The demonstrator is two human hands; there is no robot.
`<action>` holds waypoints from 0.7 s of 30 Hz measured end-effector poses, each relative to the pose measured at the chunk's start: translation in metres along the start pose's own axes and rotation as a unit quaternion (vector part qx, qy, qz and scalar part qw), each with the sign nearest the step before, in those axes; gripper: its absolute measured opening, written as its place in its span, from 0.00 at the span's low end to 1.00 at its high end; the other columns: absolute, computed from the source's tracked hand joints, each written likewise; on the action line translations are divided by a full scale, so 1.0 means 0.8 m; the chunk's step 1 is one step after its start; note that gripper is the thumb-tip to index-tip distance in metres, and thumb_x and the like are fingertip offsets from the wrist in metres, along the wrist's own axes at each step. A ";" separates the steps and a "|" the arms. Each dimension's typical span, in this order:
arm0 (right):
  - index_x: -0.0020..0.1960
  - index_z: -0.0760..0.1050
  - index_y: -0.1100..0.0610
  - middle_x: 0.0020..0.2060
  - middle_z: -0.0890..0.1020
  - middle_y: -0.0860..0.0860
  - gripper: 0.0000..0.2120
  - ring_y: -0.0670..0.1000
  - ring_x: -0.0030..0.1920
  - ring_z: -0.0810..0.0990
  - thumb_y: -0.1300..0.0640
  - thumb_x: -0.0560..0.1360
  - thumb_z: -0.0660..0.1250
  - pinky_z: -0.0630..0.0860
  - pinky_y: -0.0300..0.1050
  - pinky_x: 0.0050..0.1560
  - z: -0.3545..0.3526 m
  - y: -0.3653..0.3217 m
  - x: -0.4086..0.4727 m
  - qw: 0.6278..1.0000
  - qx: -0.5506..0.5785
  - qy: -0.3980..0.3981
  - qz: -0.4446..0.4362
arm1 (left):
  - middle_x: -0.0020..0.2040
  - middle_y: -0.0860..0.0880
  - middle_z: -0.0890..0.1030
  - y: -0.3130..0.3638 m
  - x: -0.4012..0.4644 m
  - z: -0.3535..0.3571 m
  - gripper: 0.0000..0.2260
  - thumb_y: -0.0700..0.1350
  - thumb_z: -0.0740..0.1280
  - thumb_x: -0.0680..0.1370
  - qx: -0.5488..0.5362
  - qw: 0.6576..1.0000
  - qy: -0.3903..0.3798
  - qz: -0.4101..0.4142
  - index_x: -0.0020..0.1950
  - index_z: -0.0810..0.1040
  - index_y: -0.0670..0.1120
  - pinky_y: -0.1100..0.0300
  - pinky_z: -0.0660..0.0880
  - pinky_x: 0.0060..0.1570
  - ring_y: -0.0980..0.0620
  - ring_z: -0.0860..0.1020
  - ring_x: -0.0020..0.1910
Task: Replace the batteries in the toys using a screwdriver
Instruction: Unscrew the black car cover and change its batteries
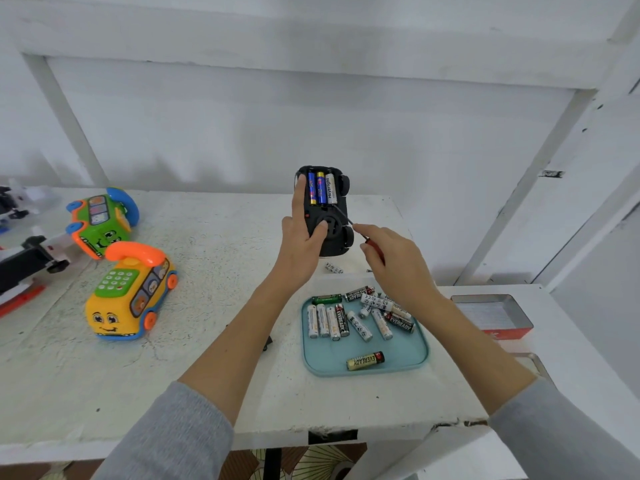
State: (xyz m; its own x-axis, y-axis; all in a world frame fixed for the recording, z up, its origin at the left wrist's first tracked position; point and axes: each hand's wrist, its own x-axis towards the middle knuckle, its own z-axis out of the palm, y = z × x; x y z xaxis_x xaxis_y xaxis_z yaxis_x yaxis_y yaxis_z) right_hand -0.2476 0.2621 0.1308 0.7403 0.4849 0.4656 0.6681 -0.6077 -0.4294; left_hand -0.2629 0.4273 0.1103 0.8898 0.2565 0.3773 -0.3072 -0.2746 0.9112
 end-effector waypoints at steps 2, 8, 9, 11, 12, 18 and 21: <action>0.63 0.74 0.55 0.38 0.78 0.55 0.15 0.54 0.36 0.74 0.62 0.78 0.60 0.74 0.52 0.37 0.000 0.002 0.000 1.000 0.017 0.004 0.001 | 0.63 0.54 0.71 0.000 0.003 -0.001 0.33 0.40 0.58 0.76 -0.002 1.000 -0.008 0.010 0.79 0.48 0.53 0.58 0.76 0.58 0.61 0.76 0.56; 0.61 0.76 0.52 0.44 0.82 0.55 0.14 0.55 0.42 0.78 0.61 0.77 0.63 0.76 0.54 0.46 -0.016 0.013 0.003 0.999 0.040 0.006 0.027 | 0.64 0.39 0.69 -0.010 0.017 -0.022 0.31 0.51 0.57 0.75 0.109 0.991 -0.069 0.027 0.75 0.48 0.68 0.44 0.70 0.64 0.42 0.72 0.59; 0.61 0.76 0.52 0.45 0.82 0.55 0.14 0.54 0.43 0.79 0.61 0.77 0.63 0.76 0.53 0.47 -0.022 0.014 0.006 0.999 0.032 0.009 0.031 | 0.61 0.38 0.69 -0.007 0.020 -0.026 0.31 0.51 0.56 0.75 0.130 0.988 -0.079 0.029 0.74 0.49 0.70 0.47 0.70 0.64 0.41 0.72 0.56; 0.61 0.76 0.51 0.47 0.82 0.53 0.14 0.54 0.46 0.79 0.59 0.77 0.62 0.76 0.51 0.49 -0.034 0.014 0.017 0.999 0.011 0.006 0.048 | 0.55 0.38 0.68 0.001 0.026 -0.032 0.29 0.49 0.57 0.77 0.163 0.981 -0.098 0.038 0.74 0.50 0.70 0.55 0.70 0.59 0.41 0.71 0.51; 0.61 0.75 0.50 0.47 0.82 0.52 0.14 0.53 0.47 0.79 0.58 0.77 0.62 0.76 0.50 0.49 -0.040 0.015 0.023 0.998 0.000 0.003 0.057 | 0.54 0.39 0.67 0.004 0.029 -0.035 0.29 0.47 0.57 0.79 0.179 0.977 -0.111 0.043 0.73 0.49 0.69 0.59 0.69 0.56 0.41 0.70 0.51; 0.61 0.75 0.49 0.41 0.78 0.48 0.14 0.52 0.43 0.75 0.57 0.78 0.60 0.73 0.46 0.46 -0.058 0.020 0.046 0.996 -0.047 -0.017 0.071 | 0.51 0.42 0.66 0.020 0.043 -0.047 0.29 0.42 0.58 0.81 0.261 0.948 -0.156 0.091 0.72 0.49 0.66 0.54 0.67 0.55 0.41 0.69 0.49; 0.61 0.75 0.49 0.39 0.76 0.47 0.14 0.51 0.42 0.74 0.57 0.78 0.60 0.73 0.46 0.46 -0.063 0.020 0.047 0.996 -0.054 -0.011 0.064 | 0.52 0.42 0.65 0.024 0.050 -0.052 0.30 0.41 0.59 0.81 0.285 0.938 -0.169 0.099 0.71 0.48 0.68 0.54 0.69 0.55 0.41 0.69 0.48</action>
State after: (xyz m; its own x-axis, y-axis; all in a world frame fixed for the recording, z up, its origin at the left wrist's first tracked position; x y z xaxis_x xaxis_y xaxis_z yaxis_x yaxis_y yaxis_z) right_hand -0.2125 0.2388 0.1805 0.8207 0.4131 0.3947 0.5579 -0.7285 -0.3976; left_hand -0.2473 0.4706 0.1494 0.9198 -0.1342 0.3686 -0.3336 -0.7622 0.5548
